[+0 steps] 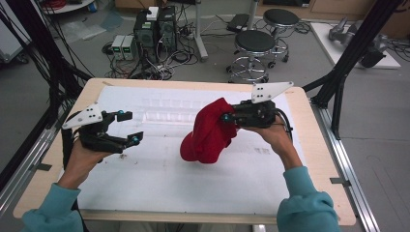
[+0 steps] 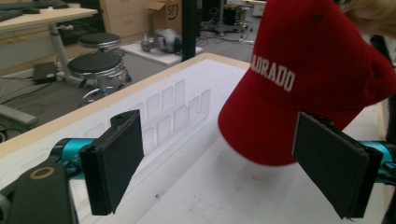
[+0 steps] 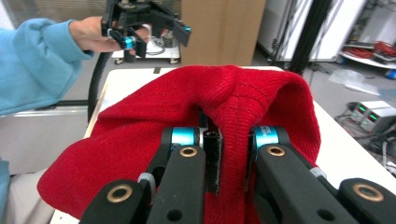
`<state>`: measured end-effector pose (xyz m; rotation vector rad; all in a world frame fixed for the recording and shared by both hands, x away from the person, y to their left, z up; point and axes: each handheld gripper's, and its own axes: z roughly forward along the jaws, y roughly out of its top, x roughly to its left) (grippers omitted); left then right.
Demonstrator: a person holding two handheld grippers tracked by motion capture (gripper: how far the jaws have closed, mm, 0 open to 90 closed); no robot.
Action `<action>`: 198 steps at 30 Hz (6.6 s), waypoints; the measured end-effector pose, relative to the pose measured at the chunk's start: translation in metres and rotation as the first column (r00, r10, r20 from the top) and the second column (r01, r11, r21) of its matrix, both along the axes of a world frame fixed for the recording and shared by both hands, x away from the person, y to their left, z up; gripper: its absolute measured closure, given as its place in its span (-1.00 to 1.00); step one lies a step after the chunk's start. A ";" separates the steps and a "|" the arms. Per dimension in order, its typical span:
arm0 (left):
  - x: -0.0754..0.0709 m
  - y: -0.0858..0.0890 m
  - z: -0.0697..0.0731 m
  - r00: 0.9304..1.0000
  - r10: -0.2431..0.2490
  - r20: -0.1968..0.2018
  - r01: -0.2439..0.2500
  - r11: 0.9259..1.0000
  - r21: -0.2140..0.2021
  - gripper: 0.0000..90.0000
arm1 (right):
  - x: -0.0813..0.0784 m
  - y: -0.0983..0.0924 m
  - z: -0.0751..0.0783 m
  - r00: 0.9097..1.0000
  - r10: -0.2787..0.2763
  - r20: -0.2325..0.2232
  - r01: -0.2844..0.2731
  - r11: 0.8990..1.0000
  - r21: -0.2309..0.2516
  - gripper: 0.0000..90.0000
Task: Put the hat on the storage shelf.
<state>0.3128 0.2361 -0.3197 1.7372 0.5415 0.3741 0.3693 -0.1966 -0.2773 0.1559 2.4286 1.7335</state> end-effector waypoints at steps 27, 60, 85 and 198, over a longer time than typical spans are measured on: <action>0.020 -0.069 0.016 0.955 -0.294 -0.031 0.294 0.956 -0.017 -0.68 | 0.003 0.068 -0.007 0.983 0.182 -0.013 -0.182 0.983 -0.017 0.92; 0.015 -0.081 -0.001 0.915 -0.372 -0.156 0.384 0.922 0.050 0.50 | -0.001 0.092 -0.009 0.964 0.263 0.026 -0.262 0.964 -0.052 0.91; 0.010 -0.070 0.003 0.931 -0.330 -0.157 0.350 0.928 0.126 0.87 | -0.006 0.083 -0.010 0.993 0.048 0.108 -0.038 0.995 -0.091 -0.75; 0.043 -0.049 0.010 0.992 0.074 -0.103 -0.074 0.997 0.006 -0.75 | -0.051 0.056 -0.074 0.885 -0.429 -0.182 0.444 0.895 0.051 0.89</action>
